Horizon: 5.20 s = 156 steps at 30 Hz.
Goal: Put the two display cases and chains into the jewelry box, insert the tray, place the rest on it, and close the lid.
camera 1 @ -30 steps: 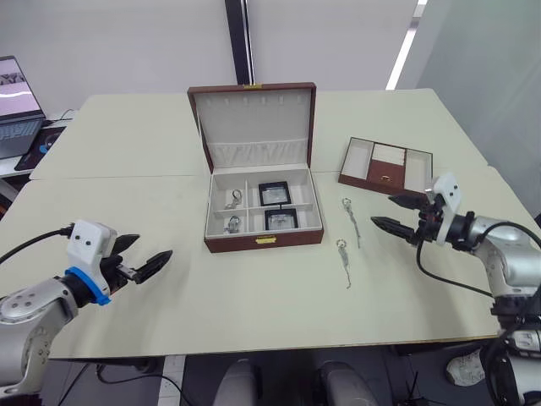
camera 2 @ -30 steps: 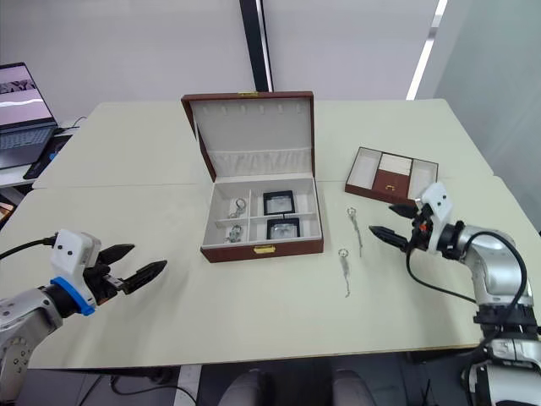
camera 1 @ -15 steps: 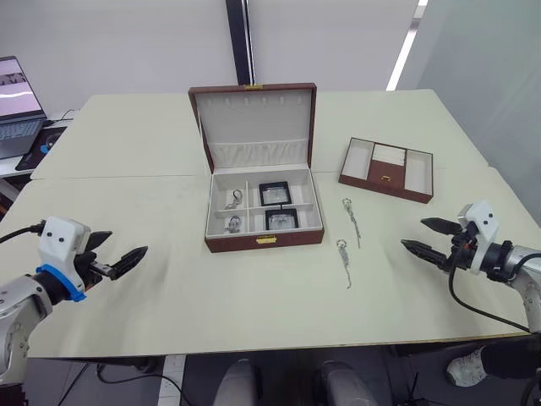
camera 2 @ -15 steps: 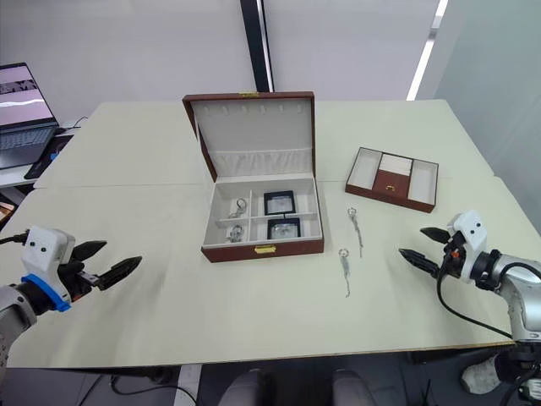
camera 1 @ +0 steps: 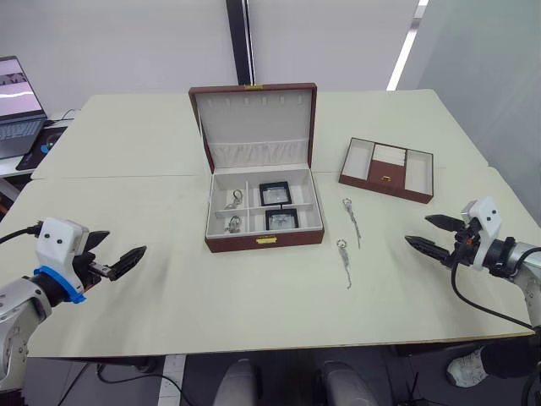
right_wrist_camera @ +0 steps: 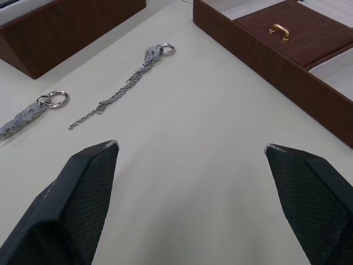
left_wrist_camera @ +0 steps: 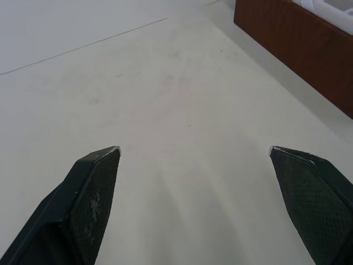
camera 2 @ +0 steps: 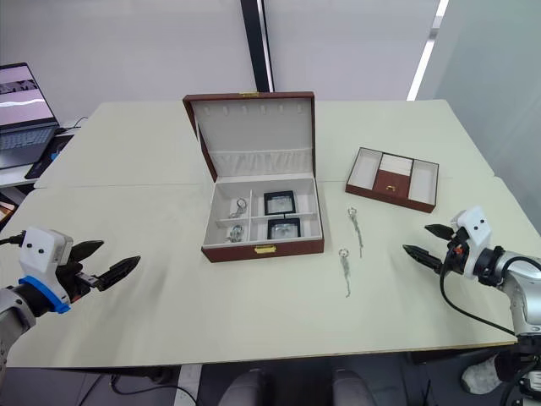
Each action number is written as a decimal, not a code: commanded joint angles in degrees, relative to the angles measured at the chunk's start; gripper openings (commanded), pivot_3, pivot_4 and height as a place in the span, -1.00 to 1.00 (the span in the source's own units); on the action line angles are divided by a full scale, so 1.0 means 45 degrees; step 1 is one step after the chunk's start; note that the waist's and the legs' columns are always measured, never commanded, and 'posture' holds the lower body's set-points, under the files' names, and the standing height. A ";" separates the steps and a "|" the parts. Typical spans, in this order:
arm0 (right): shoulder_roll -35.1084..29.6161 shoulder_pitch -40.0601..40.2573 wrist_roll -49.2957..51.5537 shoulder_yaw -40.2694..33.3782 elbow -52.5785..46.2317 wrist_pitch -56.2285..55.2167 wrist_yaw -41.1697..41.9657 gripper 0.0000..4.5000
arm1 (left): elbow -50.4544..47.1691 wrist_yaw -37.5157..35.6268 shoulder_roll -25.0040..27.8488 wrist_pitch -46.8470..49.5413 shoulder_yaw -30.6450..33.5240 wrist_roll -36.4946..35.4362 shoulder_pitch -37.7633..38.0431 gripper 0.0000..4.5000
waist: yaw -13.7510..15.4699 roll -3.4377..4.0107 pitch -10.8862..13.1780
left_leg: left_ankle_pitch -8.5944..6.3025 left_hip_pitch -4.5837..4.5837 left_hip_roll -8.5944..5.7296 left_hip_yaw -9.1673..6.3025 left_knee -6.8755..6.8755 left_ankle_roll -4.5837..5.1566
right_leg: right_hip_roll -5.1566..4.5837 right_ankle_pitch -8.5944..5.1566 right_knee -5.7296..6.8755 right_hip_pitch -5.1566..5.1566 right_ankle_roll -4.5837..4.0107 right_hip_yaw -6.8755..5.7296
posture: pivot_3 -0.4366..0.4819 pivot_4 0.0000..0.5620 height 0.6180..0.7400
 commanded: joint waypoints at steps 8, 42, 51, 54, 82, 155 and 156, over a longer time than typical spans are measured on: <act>-0.0845 -0.0774 0.0319 0.0269 -0.0407 0.0522 0.0763 1.00 | -0.0849 0.0010 -0.0398 -0.0285 0.0114 -0.0218 -0.0240 1.00 | -0.0003 0.0000 0.0000 | 0.0000 0.0001 -0.0001 0.0001 0.0002 0.0000 | 0.0000 0.0000 0.0002 0.0001 0.0000 -0.0001 | -0.05 -0.47 1.00; 0.0268 -1.1599 -0.6850 0.6138 1.3904 -0.5069 -0.0088 1.00 | -0.4728 -0.0682 -0.4176 -0.5035 -0.7130 0.1824 -0.1455 1.00 | 0.0005 0.0002 0.0001 | 0.0001 0.0001 -0.0003 0.0018 0.0023 -0.0001 | 0.0002 0.0004 -0.0060 0.0040 -0.0002 0.0006 | -0.05 -0.47 1.00; 0.0983 -1.1569 -0.7229 0.5727 1.4557 -0.5084 -0.1470 1.00 | -0.4799 -0.0586 -0.4111 -0.4964 -0.7214 0.1796 -0.1275 1.00 | -0.0010 0.0004 0.0001 | 0.0000 0.0005 -0.0002 0.0015 0.0026 0.0000 | 0.0002 0.0005 -0.0048 0.0041 -0.0002 0.0005 | -0.05 -0.47 1.00; 0.1092 -1.1569 -0.7185 0.5592 1.4632 -0.4897 -0.1352 0.92 | -0.4767 -0.0557 -0.4115 -0.4951 -0.7200 0.1804 -0.1300 1.00 | -0.0010 0.0004 0.0000 | 0.0000 0.0012 -0.0003 0.0014 0.0031 0.0001 | 0.0002 0.0005 -0.0047 0.0050 -0.0002 0.0005 | -0.05 -0.47 1.00; 0.1305 -1.1747 -0.7179 0.4662 1.4768 -0.3540 -0.0260 -0.99 | -0.4383 -0.0214 -0.4346 -0.5215 -0.7389 0.1989 -0.1244 1.00 | -0.0005 0.0006 -0.0001 | -0.0001 0.0019 -0.0001 0.0008 0.0028 0.0002 | 0.0003 0.0005 -0.0048 0.0059 -0.0003 -0.0002 | -0.05 -0.47 1.00; 0.1554 -0.9871 -0.2972 1.0138 -0.3563 0.5179 0.2676 -0.99 | -0.8279 0.5822 -0.7552 -0.5706 -0.5511 0.3557 0.5616 1.00 | 0.0043 0.0049 0.0032 | -0.0015 -0.0005 -0.0008 -0.0024 0.0029 0.0025 | 0.0001 0.0005 -0.0071 0.0048 -0.0002 -0.0023 | -0.05 -0.47 1.00; 0.1607 -0.9901 -0.3070 1.0179 -0.3454 0.5045 0.2685 -0.99 | -0.8312 0.5893 -0.7635 -0.5734 -0.5536 0.3608 0.5688 1.00 | 0.0047 0.0049 0.0032 | -0.0015 -0.0006 -0.0009 -0.0023 0.0029 0.0026 | 0.0000 0.0005 -0.0072 0.0047 -0.0002 -0.0020 | -0.05 -0.47 1.00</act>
